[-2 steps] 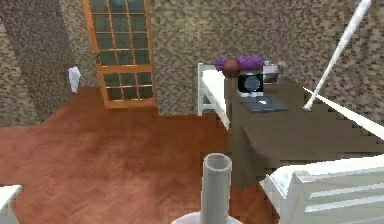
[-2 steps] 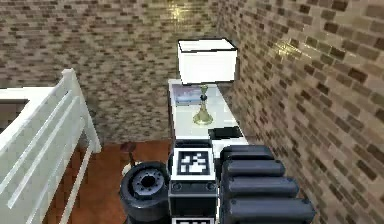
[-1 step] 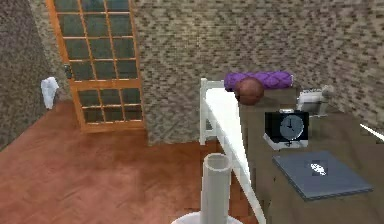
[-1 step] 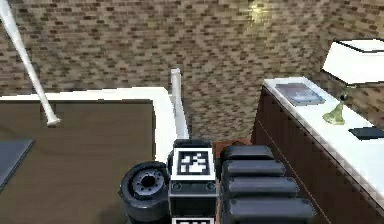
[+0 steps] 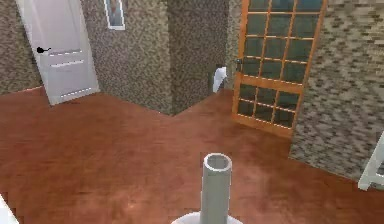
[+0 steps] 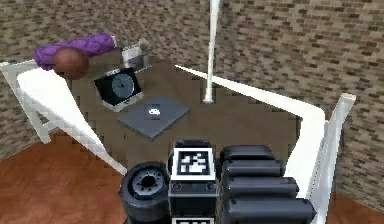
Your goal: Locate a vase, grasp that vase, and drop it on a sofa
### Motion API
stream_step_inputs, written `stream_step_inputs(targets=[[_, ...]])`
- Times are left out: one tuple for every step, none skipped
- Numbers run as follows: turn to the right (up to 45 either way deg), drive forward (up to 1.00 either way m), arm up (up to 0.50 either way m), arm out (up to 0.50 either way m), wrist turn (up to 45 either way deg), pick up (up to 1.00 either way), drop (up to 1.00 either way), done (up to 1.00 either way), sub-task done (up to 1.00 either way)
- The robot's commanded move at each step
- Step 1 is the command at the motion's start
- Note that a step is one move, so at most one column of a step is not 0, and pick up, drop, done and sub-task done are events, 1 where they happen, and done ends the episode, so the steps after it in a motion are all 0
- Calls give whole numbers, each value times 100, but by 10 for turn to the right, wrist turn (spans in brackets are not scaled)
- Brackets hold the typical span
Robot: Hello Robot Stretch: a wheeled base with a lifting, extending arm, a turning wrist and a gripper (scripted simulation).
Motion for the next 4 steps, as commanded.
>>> stream_step_inputs(targets=[[-180, 0, 0, 0, 0, 0, 0, 0, 0], [0, 70, 0, 0, 0, 0, 0, 0, 0], [-300, 0, 0, 0, 0, 0, 0, 0, 0], [0, 100, 0, 0, 0, 0, 0, 0, 0]])
